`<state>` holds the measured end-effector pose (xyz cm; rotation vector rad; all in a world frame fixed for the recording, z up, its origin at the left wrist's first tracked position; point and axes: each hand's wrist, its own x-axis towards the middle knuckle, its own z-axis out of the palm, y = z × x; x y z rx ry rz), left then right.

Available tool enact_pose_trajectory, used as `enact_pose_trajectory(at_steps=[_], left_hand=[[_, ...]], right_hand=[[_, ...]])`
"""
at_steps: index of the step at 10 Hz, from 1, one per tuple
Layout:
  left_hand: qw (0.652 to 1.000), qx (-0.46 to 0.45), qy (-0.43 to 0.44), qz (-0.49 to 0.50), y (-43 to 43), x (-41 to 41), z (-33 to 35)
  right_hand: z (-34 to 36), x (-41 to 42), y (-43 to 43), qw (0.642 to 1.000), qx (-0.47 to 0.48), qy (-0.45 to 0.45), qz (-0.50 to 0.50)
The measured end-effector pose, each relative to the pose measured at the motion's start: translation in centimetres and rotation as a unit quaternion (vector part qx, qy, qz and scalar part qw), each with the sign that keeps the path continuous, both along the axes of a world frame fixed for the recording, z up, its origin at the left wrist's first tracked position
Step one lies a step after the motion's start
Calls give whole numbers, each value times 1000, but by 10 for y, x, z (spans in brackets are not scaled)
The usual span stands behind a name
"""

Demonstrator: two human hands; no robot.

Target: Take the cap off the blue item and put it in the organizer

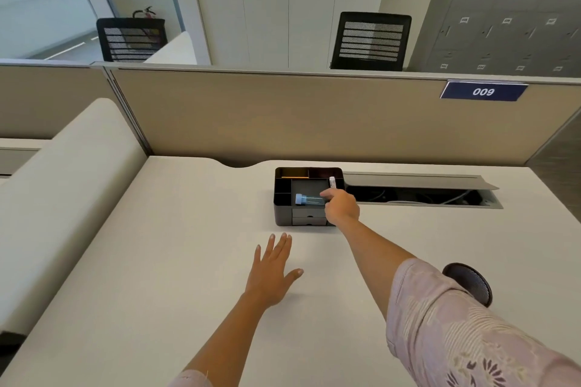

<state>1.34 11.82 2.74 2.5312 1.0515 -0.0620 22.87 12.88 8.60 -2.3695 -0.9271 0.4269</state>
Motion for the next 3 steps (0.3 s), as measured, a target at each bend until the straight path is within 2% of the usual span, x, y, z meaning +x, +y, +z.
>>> enact_pose_trajectory(at_steps=[2, 3], left_hand=[[1000, 12, -13, 9, 2, 4, 14], [998, 37, -41, 6, 7, 10, 29]], right_hand=[[8, 4, -2, 998, 33, -5, 45], [28, 11, 0, 994, 97, 0, 57]])
